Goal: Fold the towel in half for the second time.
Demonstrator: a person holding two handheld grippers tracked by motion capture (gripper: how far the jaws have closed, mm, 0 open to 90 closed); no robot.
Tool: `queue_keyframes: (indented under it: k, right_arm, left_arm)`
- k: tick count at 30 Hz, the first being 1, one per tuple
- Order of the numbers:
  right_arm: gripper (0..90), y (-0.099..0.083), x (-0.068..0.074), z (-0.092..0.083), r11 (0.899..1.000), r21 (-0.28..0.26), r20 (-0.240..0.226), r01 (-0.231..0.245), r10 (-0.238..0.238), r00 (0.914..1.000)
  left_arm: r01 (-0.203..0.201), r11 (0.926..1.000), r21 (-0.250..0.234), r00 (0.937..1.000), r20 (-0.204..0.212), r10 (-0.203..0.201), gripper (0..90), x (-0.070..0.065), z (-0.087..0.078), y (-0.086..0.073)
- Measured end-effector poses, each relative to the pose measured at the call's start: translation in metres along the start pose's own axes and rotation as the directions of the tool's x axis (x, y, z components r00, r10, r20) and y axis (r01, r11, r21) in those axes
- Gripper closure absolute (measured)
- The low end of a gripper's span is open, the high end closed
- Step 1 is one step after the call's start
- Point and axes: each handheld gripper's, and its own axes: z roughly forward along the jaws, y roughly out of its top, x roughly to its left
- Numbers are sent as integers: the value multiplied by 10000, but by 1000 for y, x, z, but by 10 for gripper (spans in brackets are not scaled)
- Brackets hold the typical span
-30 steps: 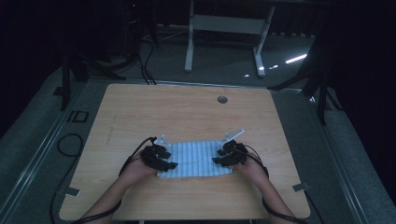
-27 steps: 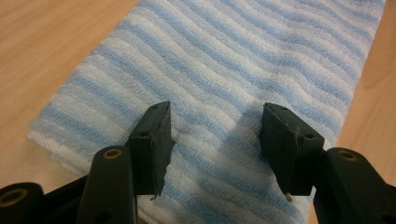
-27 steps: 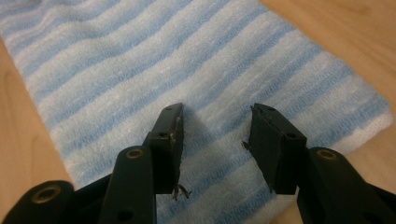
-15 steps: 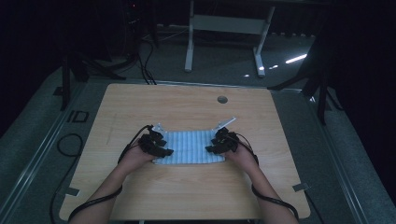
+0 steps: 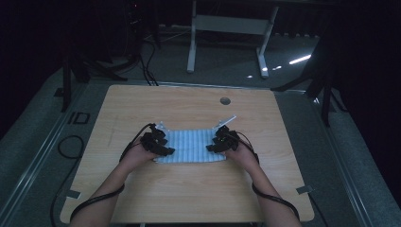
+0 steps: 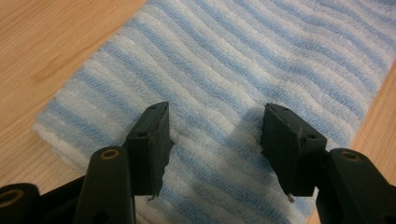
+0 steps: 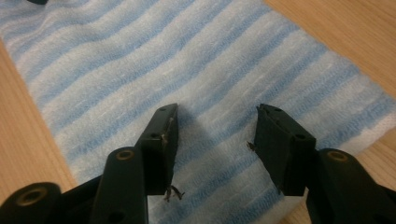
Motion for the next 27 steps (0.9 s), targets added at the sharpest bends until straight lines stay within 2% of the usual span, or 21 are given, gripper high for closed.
queue_keyframes:
  k: [6, 7, 8, 9, 10, 11, 12, 14, 15, 17, 19, 21, 22, 27]
  right_arm:
    - [377, 2, 3, -2, 9999, 124, -168, 85, -83, 9998]
    - [361, 2, 4, -3, 9998, 121, -157, 187, -186, 9997]
    - [332, 2, 6, -4, 9998, 75, -119, 194, -193, 9997]
    - [293, 2, 7, -5, 9998, -26, -172, 181, -181, 9997]
    - [222, 1, 8, -7, 9994, -125, -171, 332, -334, 9993]
    - [194, 1, 8, -8, 9994, -251, -215, 227, -233, 9995]
    - [192, 0, 7, -9, 9992, -384, -362, 92, -106, 9993]
    - [166, 0, 8, -9, 9988, -470, -349, 116, -132, 9993]
    - [139, -1, 9, -11, 9979, -612, -154, 209, -219, 9996]
    - [136, -2, 9, -12, 9969, -770, -186, 184, -199, 9996]
    - [126, -4, 10, -16, 9950, -977, -4, 211, -213, 9998]
    - [124, -5, 10, -19, 9936, -1115, -18, 172, -175, 9998]
    - [124, -7, 10, -22, 9924, -1212, -38, 206, -212, 9998]
    - [124, -13, 12, -28, 9894, -1429, 66, 266, -259, 9996]
  left_arm:
    - [177, 9997, -193, 9998, 70, -176, 361, -3, -3, 0]
    - [194, 9993, -306, 9997, 144, -190, 326, -4, -5, -1]
    - [233, 9989, -396, 9995, 234, -224, 279, -4, -7, -1]
    - [295, 9983, -500, 9993, 263, -282, 271, -6, -8, -1]
    - [272, 9979, -590, 9990, 357, -251, 195, -7, -10, -2]
    - [279, 9977, -622, 9988, 415, -253, 166, -8, -11, -2]
    - [275, 9976, -632, 9988, 411, -249, 162, -10, -12, -3]
    - [290, 9968, -740, 9991, 339, -265, 158, -12, -14, -5]
    - [345, 9963, -785, 9989, 329, -320, 135, -13, -15, -6]
    - [370, 9951, -921, 9990, 281, -345, 122, -15, -16, -8]
    - [393, 9949, -928, 9992, 71, -388, 72, -17, -17, -10]
    - [514, 9945, -909, 9979, 442, -475, 57, -17, -18, -13]
    - [545, 9943, -921, 9975, 496, -501, 16, -17, -18, -14]
    - [609, 9885, -1386, 9981, 137, -596, 15, -18, -23, -25]
